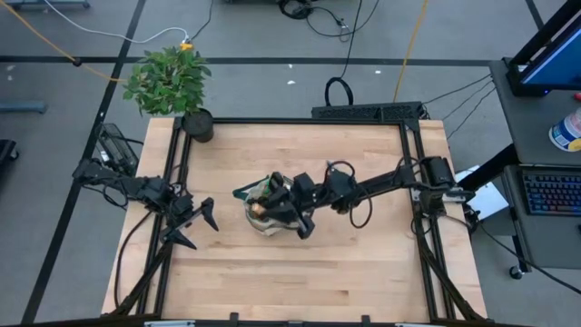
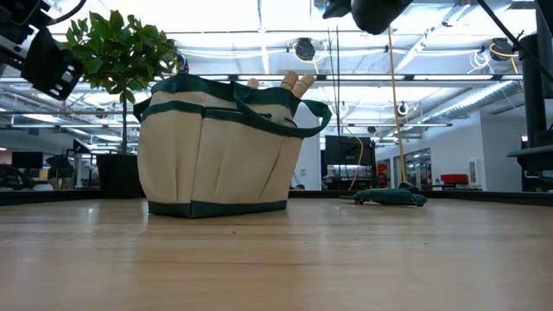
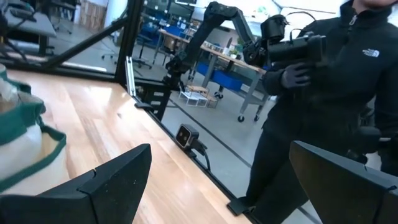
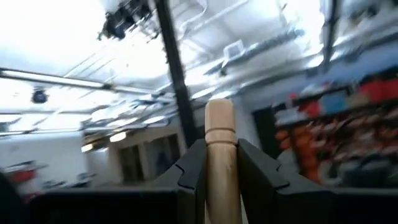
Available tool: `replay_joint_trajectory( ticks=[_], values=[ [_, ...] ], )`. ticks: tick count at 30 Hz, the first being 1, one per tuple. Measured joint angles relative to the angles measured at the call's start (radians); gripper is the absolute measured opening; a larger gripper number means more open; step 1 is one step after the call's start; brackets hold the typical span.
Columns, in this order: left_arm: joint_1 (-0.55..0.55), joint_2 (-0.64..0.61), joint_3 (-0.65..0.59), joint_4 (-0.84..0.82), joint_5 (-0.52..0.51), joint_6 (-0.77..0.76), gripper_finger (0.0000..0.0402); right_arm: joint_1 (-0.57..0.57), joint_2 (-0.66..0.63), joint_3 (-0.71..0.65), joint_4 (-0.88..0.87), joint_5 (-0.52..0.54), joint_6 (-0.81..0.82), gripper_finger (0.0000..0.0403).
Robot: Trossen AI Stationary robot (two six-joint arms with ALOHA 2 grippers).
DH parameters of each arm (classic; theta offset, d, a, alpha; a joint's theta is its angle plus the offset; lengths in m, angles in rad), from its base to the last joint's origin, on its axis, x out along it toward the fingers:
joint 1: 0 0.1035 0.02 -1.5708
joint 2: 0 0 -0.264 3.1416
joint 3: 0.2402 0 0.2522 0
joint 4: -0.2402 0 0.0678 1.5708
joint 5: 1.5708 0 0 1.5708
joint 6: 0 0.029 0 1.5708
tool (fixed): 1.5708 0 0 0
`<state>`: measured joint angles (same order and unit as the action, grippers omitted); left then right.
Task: Pick & Place Garden tools in Gardening bag
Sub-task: Put the brown trowel into the gardening bag
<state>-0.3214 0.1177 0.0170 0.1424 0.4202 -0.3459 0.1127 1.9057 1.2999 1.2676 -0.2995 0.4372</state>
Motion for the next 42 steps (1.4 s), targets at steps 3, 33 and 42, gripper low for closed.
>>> replay_joint_trajectory(
  ticks=[3,33,42],
  values=[
    [0.000,0.000,0.000,0.019,-0.001,0.016,0.0390,-0.013,0.000,0.000,0.022,0.051,-0.049,0.0058],
    [0.000,0.000,0.000,0.094,-0.003,0.052,0.0390,-0.094,0.000,-0.005,-0.071,0.124,-0.174,0.0058],
    [0.000,0.000,0.000,0.095,-0.005,0.048,0.0390,-0.122,0.000,-0.171,0.039,0.128,-0.119,0.0059]
  ],
)
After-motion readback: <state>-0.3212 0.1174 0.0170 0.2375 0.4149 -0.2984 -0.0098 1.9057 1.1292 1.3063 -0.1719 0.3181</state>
